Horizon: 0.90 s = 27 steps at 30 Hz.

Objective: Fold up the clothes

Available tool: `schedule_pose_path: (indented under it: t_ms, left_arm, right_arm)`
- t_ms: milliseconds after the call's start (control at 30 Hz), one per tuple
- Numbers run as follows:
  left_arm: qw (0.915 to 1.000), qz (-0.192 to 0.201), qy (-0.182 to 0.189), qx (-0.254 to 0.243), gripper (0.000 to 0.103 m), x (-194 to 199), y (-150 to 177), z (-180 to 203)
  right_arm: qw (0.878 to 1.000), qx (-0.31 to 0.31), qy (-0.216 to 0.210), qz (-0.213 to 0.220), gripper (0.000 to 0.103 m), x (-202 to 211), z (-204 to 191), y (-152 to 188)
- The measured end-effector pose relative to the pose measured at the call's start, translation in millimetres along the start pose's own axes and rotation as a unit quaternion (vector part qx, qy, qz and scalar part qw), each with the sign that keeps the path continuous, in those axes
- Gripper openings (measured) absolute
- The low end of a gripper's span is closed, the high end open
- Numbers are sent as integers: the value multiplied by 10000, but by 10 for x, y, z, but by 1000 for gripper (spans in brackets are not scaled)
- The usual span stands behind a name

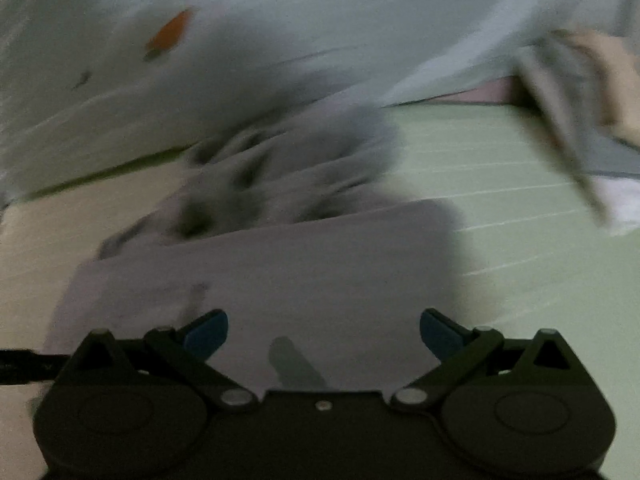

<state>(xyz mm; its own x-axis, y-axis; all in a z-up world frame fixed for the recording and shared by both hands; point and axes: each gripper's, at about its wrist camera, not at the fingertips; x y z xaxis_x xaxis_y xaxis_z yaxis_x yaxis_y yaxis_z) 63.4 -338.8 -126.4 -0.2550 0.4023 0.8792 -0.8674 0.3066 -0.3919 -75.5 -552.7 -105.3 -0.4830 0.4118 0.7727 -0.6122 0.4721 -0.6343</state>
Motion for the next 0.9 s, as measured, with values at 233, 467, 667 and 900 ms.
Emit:
schedule_pose_path:
  t_ms: [233, 467, 667, 900]
  left_arm:
    - [9999, -78, -100, 18, 103, -80, 38, -27]
    - [9998, -43, -153, -118, 103, -113, 36, -2]
    - [9998, 46, -208, -44, 103, -35, 14, 12]
    - [9977, 678, -70, 27, 103, 289, -111, 64]
  right_arm:
    - [9965, 525, -639, -119, 65, -67, -577, 53]
    - [9938, 623, -917, -130, 33, -53, -609, 82]
    - [9904, 731, -1165, -108, 6, -34, -625, 107]
    - [9897, 641, -1238, 342, 5, 316, -336, 15]
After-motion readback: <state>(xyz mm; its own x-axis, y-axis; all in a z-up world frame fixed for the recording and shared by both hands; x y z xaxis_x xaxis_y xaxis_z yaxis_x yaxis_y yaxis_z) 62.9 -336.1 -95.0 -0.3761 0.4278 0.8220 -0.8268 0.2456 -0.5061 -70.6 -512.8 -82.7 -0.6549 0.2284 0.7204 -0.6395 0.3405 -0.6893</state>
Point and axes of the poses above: each gripper's, at about its wrist camera, not at the fingertips, and x roughly against the way its jaws point, z to its right, y to its underside, and after that the axes turned 8 degrees about y, right-handed
